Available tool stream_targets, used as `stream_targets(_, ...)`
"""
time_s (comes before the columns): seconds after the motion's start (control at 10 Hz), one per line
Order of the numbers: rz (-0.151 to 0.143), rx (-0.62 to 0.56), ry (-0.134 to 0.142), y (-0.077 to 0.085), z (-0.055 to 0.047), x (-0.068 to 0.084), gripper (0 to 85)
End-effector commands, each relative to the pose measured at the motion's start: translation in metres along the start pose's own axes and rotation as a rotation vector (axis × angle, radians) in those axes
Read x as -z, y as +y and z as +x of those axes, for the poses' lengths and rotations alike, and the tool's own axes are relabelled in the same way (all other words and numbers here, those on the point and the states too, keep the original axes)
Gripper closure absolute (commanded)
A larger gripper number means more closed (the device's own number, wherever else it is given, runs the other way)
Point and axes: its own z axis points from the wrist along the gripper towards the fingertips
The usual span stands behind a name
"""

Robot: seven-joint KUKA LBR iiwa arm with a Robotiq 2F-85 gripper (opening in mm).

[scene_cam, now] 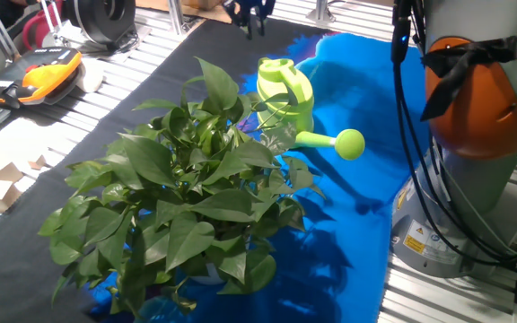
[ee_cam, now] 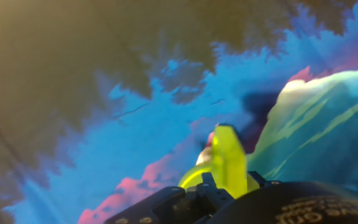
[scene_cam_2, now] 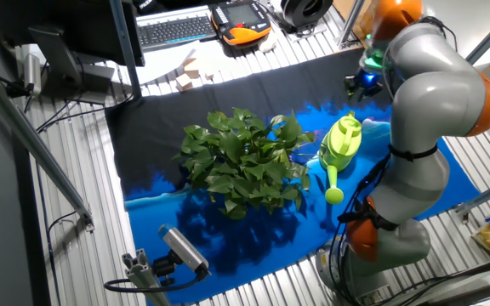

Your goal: Water the plant

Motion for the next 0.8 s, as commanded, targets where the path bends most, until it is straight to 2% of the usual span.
stream_targets(0.0,0.001,-0.007,-0.010,-0.002,0.000,-0.003,51.0)
stream_targets(0.1,0.001,-0.028,-0.023,-0.002,0.001,-0.008,51.0)
stream_targets(0.2,0.004,-0.039,-0.031,0.000,0.002,-0.011,34.0)
stream_targets(0.5,0.023,-0.043,-0.057,0.001,0.005,-0.026,34.0)
stream_targets(0.7,0.008,-0.043,-0.063,0.002,0.008,-0.038,34.0)
